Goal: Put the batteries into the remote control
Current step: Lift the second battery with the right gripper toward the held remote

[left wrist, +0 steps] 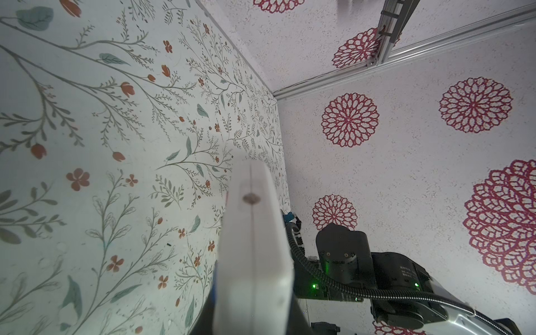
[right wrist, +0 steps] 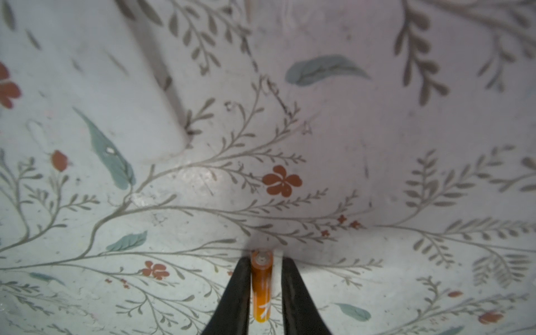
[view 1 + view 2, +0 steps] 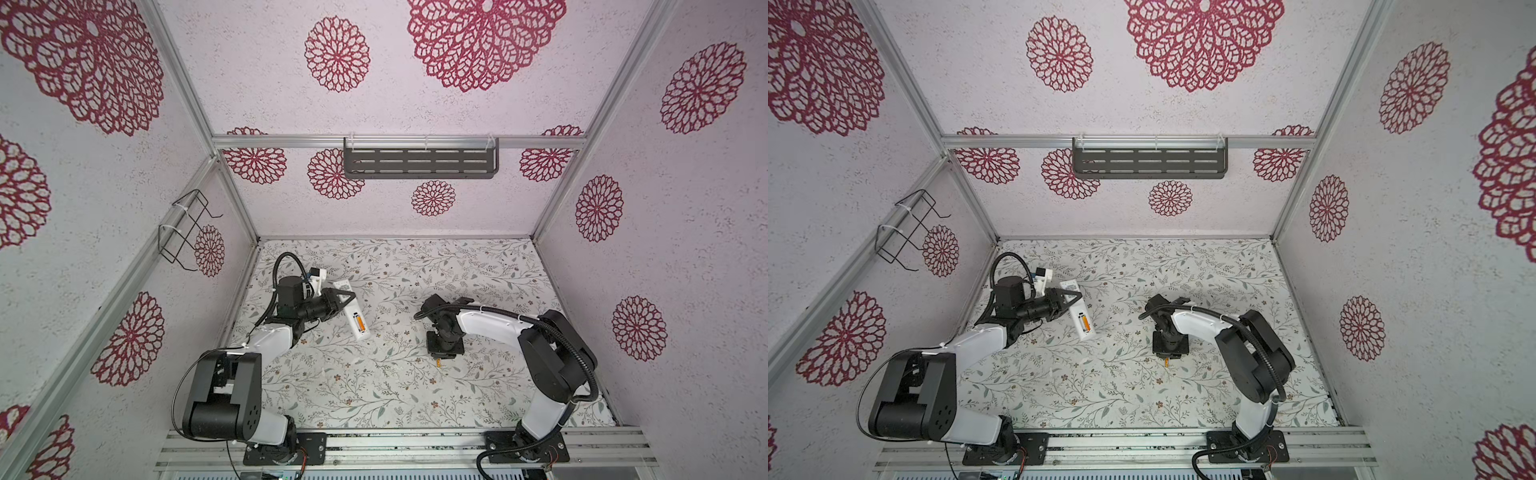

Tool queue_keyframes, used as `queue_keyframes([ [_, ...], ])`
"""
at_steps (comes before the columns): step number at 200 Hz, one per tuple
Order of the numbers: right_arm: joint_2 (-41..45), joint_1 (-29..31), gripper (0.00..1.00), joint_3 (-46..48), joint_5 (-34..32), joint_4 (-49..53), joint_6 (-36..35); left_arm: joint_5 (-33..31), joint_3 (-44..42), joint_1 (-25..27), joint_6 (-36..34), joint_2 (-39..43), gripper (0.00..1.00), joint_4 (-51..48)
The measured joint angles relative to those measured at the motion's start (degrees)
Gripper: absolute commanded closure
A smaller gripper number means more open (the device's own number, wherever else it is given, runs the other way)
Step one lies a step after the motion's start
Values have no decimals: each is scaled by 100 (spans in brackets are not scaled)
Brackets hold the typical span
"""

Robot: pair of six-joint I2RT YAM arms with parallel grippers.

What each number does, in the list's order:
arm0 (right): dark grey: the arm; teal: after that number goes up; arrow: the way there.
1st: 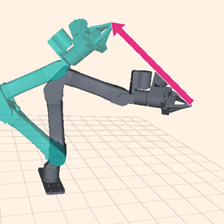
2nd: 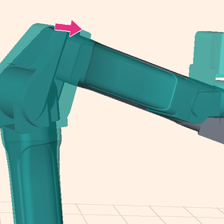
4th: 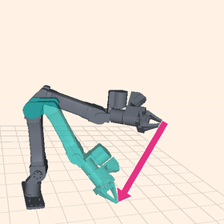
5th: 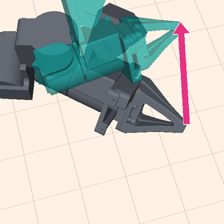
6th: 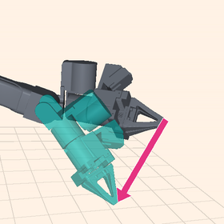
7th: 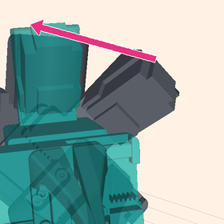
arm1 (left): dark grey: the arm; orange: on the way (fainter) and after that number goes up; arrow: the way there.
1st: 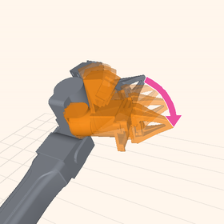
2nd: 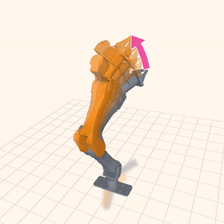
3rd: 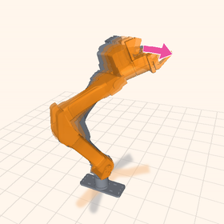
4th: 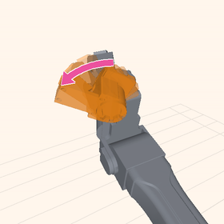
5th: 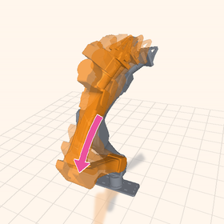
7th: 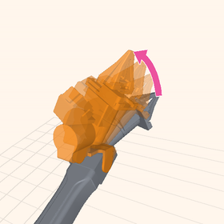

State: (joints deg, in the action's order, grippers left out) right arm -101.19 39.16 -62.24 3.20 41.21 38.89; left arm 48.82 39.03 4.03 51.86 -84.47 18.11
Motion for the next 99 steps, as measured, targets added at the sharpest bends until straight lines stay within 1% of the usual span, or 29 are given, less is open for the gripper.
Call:
queue_keyframes([
  [78,-116,-11,78,-144,0,28,-33,2,0,4,4,0,100,0],
  [99,-116,-11,81,-142,-2,26,-35,2,0,7,4,0,100,0],
])
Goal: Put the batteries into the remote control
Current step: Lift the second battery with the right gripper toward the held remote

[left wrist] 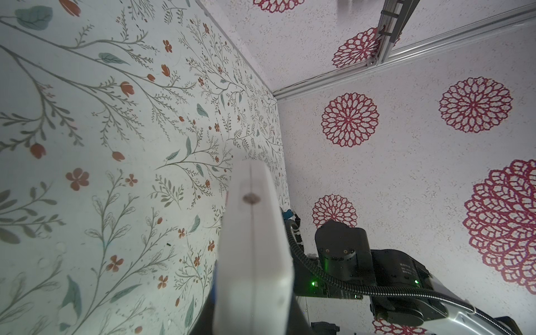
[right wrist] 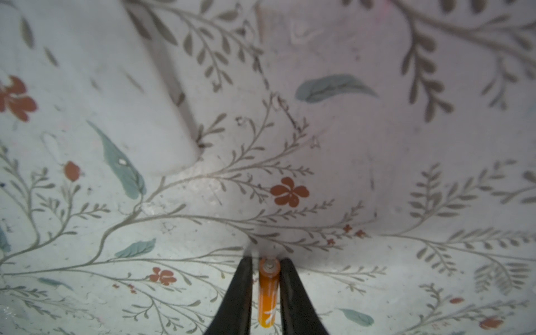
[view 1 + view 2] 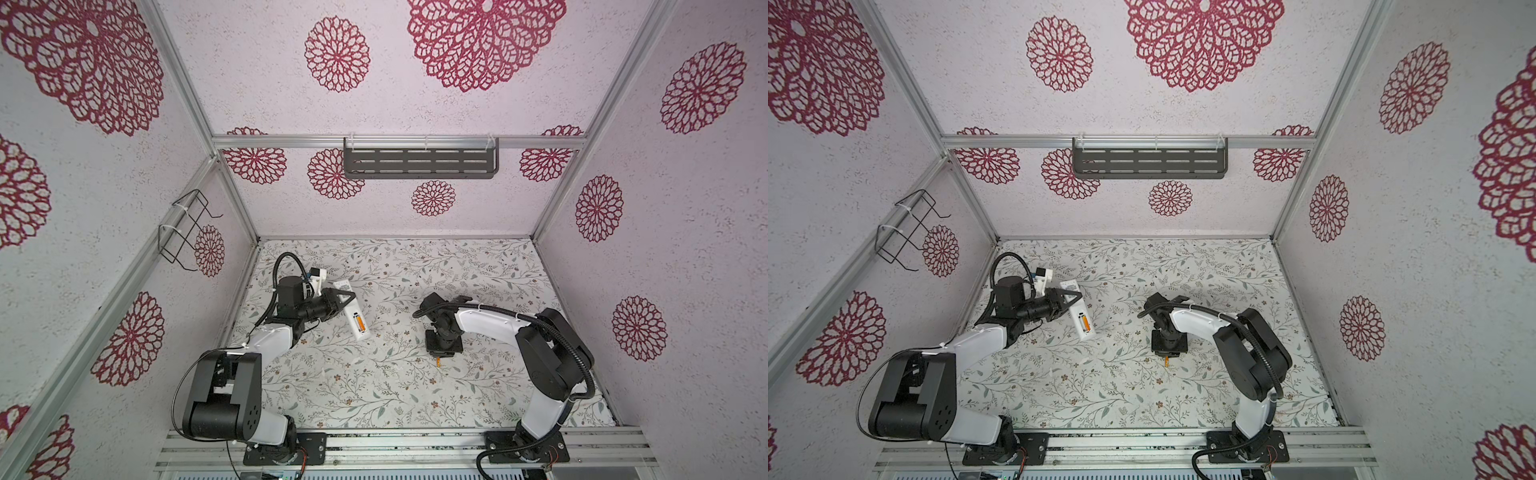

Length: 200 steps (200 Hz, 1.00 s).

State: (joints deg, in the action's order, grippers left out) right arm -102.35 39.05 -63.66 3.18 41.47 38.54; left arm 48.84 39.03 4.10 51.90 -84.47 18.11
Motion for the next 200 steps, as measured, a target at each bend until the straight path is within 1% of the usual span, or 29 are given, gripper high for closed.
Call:
queue_keyframes([
  [63,26,-15,93,39,2,-74,-9,-2,0,81,24,2,100,2],
  [95,219,-15,100,269,4,-391,-66,17,55,164,44,2,100,2],
  [125,566,-4,100,549,13,-793,-212,42,149,240,120,2,100,103],
  [157,1174,46,100,704,52,-1204,-409,61,155,293,236,2,100,243],
  [200,1897,199,100,651,249,-1755,-708,101,225,299,343,0,100,365],
])
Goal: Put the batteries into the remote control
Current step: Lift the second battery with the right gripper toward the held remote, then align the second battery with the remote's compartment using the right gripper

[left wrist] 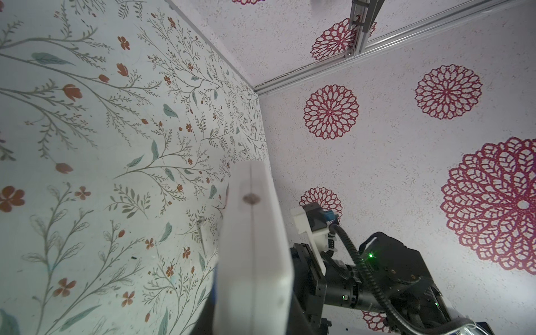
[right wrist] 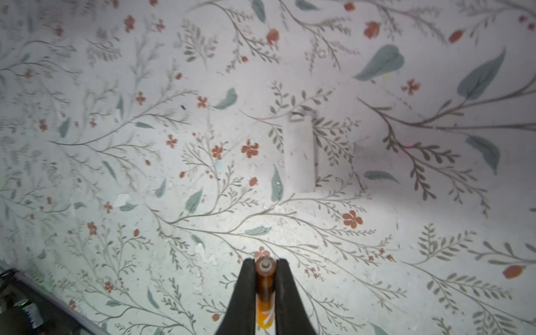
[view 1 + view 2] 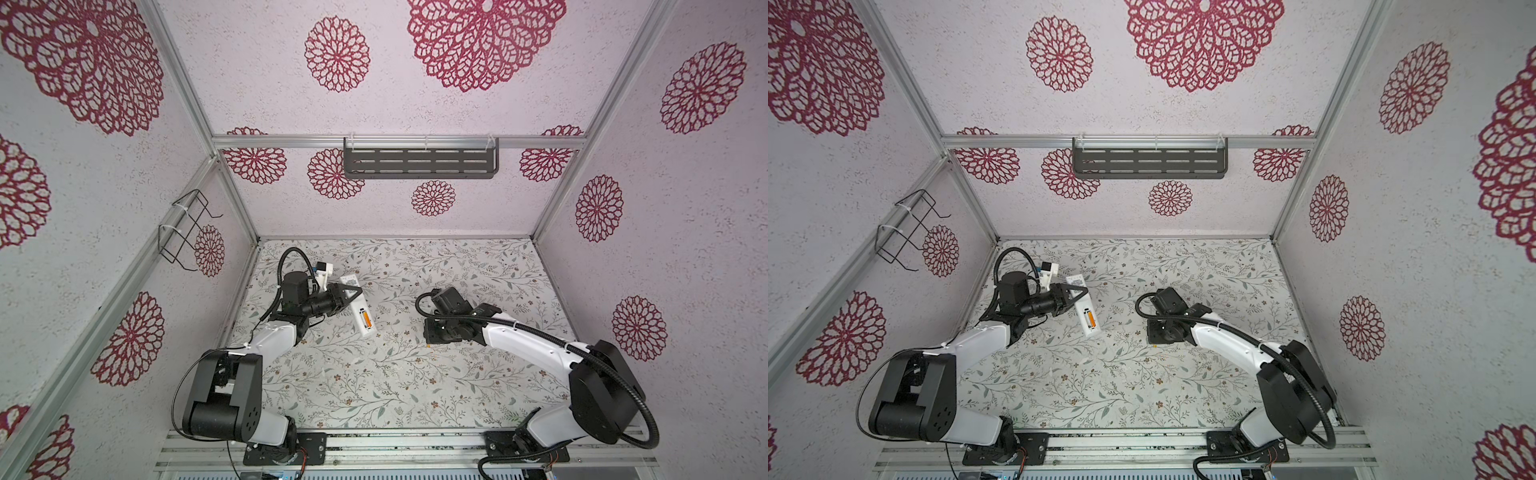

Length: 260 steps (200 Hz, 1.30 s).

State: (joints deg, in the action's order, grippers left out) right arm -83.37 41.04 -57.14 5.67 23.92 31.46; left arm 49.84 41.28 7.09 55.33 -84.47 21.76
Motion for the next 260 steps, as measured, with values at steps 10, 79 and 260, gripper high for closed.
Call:
queue_keyframes([
  [10,57,59,100,-155,61,-76,-83,39,2,2,59,-2,100,96],
  [79,-275,476,100,-2227,391,-750,-660,238,4,52,581,-170,100,850],
  [260,-1344,772,100,-2653,815,-1248,-1091,179,109,140,1482,-525,100,1722],
])
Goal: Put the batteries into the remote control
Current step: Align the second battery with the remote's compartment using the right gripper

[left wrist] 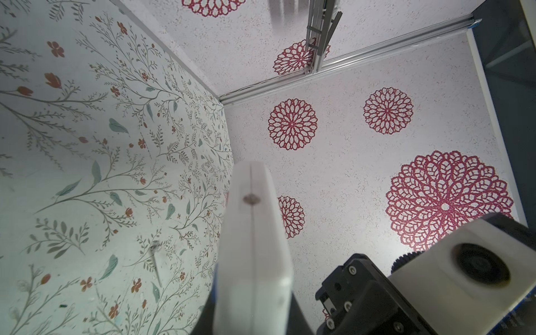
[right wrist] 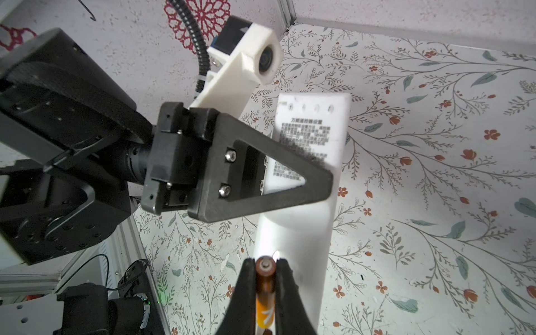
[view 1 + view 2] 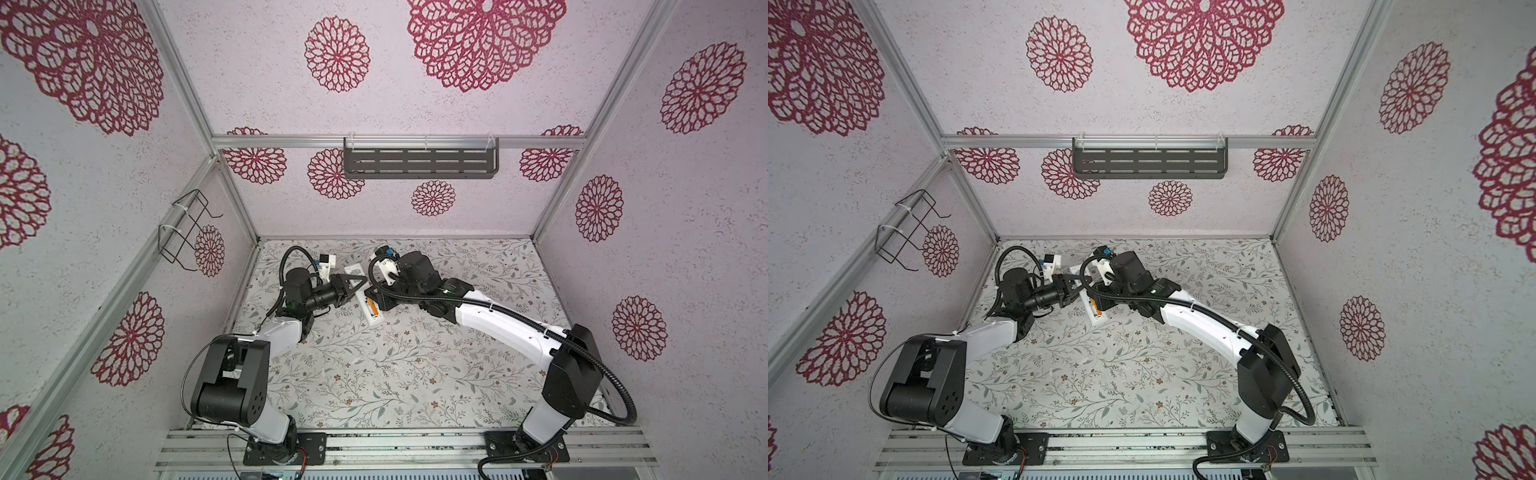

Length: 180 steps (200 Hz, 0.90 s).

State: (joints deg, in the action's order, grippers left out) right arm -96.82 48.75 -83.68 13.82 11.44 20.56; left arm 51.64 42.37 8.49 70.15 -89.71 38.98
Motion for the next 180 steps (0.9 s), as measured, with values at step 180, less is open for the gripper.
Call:
queue_keyframes([
  [180,-114,81,94,0,-7,223,-404,-9,-9,0,195,-109,100,361],
])
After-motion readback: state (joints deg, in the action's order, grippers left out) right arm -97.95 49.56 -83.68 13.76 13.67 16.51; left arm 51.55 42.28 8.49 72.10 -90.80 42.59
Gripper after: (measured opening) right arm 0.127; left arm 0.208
